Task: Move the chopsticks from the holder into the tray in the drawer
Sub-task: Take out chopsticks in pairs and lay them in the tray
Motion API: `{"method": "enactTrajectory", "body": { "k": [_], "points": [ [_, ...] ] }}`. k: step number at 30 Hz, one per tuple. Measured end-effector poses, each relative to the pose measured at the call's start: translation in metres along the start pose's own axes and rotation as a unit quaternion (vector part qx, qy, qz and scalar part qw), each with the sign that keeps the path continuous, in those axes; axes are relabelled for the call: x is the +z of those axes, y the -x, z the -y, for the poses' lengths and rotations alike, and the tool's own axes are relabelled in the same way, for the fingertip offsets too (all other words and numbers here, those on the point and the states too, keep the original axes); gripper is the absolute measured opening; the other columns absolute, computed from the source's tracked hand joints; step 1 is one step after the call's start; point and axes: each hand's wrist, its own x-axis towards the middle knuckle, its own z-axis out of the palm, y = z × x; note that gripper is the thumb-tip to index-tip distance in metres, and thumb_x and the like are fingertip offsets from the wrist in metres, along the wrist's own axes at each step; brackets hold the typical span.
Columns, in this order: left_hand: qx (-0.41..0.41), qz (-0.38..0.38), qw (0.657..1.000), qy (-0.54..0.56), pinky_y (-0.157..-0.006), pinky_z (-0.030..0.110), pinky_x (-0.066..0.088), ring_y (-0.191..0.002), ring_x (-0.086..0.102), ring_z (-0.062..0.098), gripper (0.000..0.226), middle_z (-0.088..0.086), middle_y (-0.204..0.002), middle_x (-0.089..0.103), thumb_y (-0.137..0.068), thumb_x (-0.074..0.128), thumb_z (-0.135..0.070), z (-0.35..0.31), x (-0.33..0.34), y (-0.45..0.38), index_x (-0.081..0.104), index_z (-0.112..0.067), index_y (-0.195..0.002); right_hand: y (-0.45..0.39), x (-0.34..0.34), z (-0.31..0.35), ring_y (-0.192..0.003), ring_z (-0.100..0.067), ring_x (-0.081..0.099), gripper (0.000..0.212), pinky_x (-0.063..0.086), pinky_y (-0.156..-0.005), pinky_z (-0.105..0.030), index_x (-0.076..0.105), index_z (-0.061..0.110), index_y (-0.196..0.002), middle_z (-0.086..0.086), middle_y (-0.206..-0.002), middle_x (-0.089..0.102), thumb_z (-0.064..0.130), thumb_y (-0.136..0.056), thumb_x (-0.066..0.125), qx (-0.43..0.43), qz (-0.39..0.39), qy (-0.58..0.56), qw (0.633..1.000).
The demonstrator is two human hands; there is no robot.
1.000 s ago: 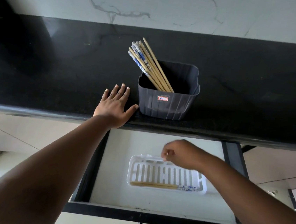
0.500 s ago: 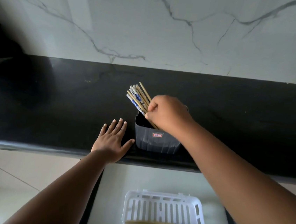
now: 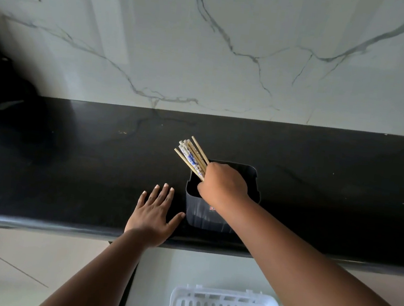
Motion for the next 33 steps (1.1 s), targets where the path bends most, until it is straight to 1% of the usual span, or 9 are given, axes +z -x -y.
{"method": "enactTrajectory", "body": {
  "k": [4, 7, 12, 16, 18, 20, 23, 27, 33],
  "points": [
    [0.001, -0.003, 1.000, 0.007, -0.118, 0.037, -0.010, -0.141, -0.021, 0.009, 0.085, -0.010, -0.154, -0.017, -0.084, 0.003, -0.074, 0.001, 0.001, -0.002, -0.004, -0.024, -0.152, 0.003, -0.012, -0.001, -0.078, -0.029, 0.058, 0.006, 0.039, -0.056, -0.031, 0.057, 0.011, -0.096, -0.010, -0.097, 0.065, 0.014, -0.091, 0.056, -0.024, -0.020, 0.007, 0.999],
    [0.005, 0.010, 1.000, 0.008, -0.117, 0.037, -0.012, -0.140, -0.023, 0.010, 0.086, -0.009, -0.155, -0.017, -0.083, 0.003, -0.075, 0.003, 0.002, -0.003, -0.005, -0.024, -0.152, 0.008, -0.042, -0.012, -0.069, -0.028, 0.051, 0.027, 0.037, -0.060, -0.031, 0.041, 0.017, -0.064, -0.004, -0.072, 0.054, 0.015, -0.087, 0.056, -0.052, -0.057, -0.020, 0.997],
    [-0.060, 0.050, 0.988, 0.134, -0.118, 0.041, 0.007, -0.148, 0.002, 0.024, 0.076, 0.006, -0.161, 0.011, -0.090, 0.049, -0.056, 0.000, -0.037, -0.021, 0.023, -0.020, -0.151, 0.024, -0.121, -0.034, -0.063, -0.026, 0.064, 0.023, 0.050, -0.057, -0.030, 0.064, 0.006, -0.074, -0.008, -0.068, 0.069, 0.026, -0.083, 0.071, -0.106, -0.098, -0.200, 0.969],
    [-0.058, -0.177, 0.858, 0.478, -0.096, 0.032, 0.045, -0.119, 0.057, 0.020, 0.034, 0.011, -0.126, 0.061, -0.088, 0.068, -0.020, -0.029, -0.150, -0.039, 0.061, -0.010, -0.120, 0.034, -0.168, -0.047, -0.075, -0.019, 0.074, 0.017, 0.062, -0.069, -0.032, 0.069, 0.004, -0.088, -0.010, -0.082, 0.076, 0.019, -0.084, 0.074, -0.106, -0.042, -0.368, 0.923],
    [0.015, -0.158, 0.794, 0.587, -0.079, 0.014, 0.047, -0.101, 0.063, -0.003, 0.030, 0.001, -0.117, 0.065, -0.087, 0.069, -0.026, -0.060, -0.219, -0.035, 0.063, -0.020, -0.116, 0.040, -0.178, -0.048, -0.077, -0.022, 0.074, 0.015, 0.061, -0.065, -0.029, 0.069, 0.003, -0.089, -0.012, -0.083, 0.076, 0.016, -0.084, 0.074, -0.102, -0.007, -0.422, 0.901],
    [0.103, -0.067, 0.752, 0.647, -0.085, 0.019, 0.047, -0.105, 0.061, -0.002, 0.043, -0.005, -0.120, 0.066, -0.081, 0.068, -0.041, -0.091, -0.272, -0.027, 0.062, -0.024, -0.120, 0.045, -0.181, -0.045, -0.076, -0.023, 0.074, 0.011, 0.060, -0.065, -0.030, 0.069, 0.005, -0.087, -0.014, -0.083, 0.076, 0.014, -0.084, 0.074, -0.104, 0.016, -0.459, 0.882],
    [0.171, 0.037, 0.746, 0.643, -0.087, 0.035, 0.054, -0.101, 0.067, 0.020, 0.035, 0.007, -0.111, 0.070, -0.088, 0.065, -0.033, -0.125, -0.308, -0.012, 0.065, -0.012, -0.116, 0.050, -0.180, -0.037, -0.072, -0.021, 0.073, 0.011, 0.060, -0.066, -0.032, 0.070, 0.007, -0.086, -0.014, -0.080, 0.076, 0.015, -0.082, 0.076, -0.111, 0.025, -0.490, 0.864],
    [0.121, 0.002, 0.747, 0.654, -0.075, 0.042, 0.056, -0.077, 0.063, 0.029, 0.017, 0.017, -0.089, 0.066, -0.093, 0.059, -0.013, -0.147, -0.302, -0.005, 0.070, -0.007, -0.104, 0.055, -0.175, -0.029, -0.067, -0.016, 0.072, 0.009, 0.059, -0.062, -0.029, 0.071, 0.011, -0.086, -0.007, -0.074, 0.076, 0.018, -0.082, 0.076, -0.118, 0.025, -0.476, 0.871],
    [0.042, 0.036, 0.687, 0.725, -0.075, 0.042, 0.059, -0.090, 0.071, 0.031, 0.017, 0.010, -0.102, 0.074, -0.094, 0.057, -0.014, -0.133, -0.283, -0.016, 0.068, -0.011, -0.107, 0.074, -0.196, -0.025, -0.067, -0.013, 0.070, 0.006, 0.062, -0.072, -0.036, 0.071, 0.012, -0.087, -0.006, -0.080, 0.075, 0.017, -0.086, 0.072, -0.115, -0.087, -0.332, 0.932]
  ]
}}
